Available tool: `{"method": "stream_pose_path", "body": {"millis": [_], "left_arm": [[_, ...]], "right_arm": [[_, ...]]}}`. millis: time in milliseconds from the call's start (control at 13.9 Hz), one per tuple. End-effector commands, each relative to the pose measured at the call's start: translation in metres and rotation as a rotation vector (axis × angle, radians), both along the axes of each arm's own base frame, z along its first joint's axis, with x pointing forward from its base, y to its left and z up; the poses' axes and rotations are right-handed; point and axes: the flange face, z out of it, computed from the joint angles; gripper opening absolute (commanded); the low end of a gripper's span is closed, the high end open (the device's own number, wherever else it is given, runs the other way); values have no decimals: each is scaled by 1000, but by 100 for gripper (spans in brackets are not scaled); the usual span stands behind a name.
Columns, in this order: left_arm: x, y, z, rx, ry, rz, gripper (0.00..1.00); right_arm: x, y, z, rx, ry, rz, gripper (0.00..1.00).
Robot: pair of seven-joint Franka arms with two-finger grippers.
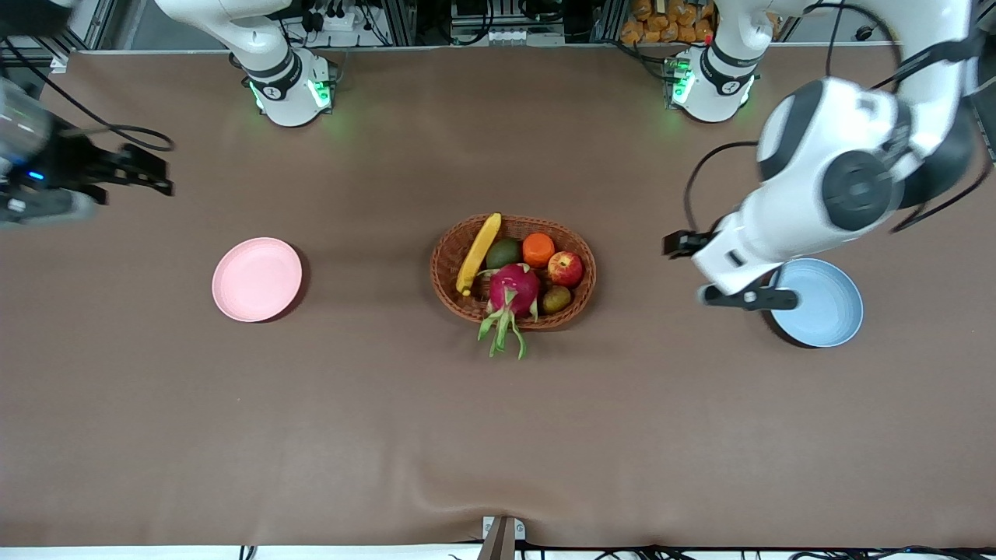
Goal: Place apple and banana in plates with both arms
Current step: 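Move the left gripper to the apple while the right gripper reaches the banana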
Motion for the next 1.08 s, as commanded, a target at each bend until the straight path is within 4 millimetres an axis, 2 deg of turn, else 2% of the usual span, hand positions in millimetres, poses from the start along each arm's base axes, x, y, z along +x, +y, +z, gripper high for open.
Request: {"method": "stream_pose_path", "body": {"millis": [0, 143, 287, 430, 574, 646, 789, 932, 1004], "left_arm": [[8, -17, -29, -63, 40, 94, 100], [4, -34, -47, -64, 60, 133, 100], [-4, -58, -69, -53, 47, 168, 100], [-16, -97, -98, -30, 39, 191, 100], [-22, -119, -121, -18, 33, 205, 100], [-24, -127, -129, -13, 34, 215, 100], [-33, -139, -141, 25, 31, 209, 100], [-39, -152, -154, 72, 7, 224, 100], [-48, -166, -159, 86, -7, 219, 100]], "right_arm": [[7, 45, -13, 16, 5, 55, 100], [13, 78, -27, 37, 2, -12, 100], [14, 131, -46, 75, 20, -99, 100], [3, 205, -71, 38, 22, -178, 100], [-15, 271, -98, 7, 20, -225, 100], [-22, 294, -111, -3, 17, -241, 100], [-30, 323, -133, -12, 14, -248, 100], [-33, 340, -156, -27, 22, -247, 100], [-35, 347, -165, -34, 23, -253, 100]]}}
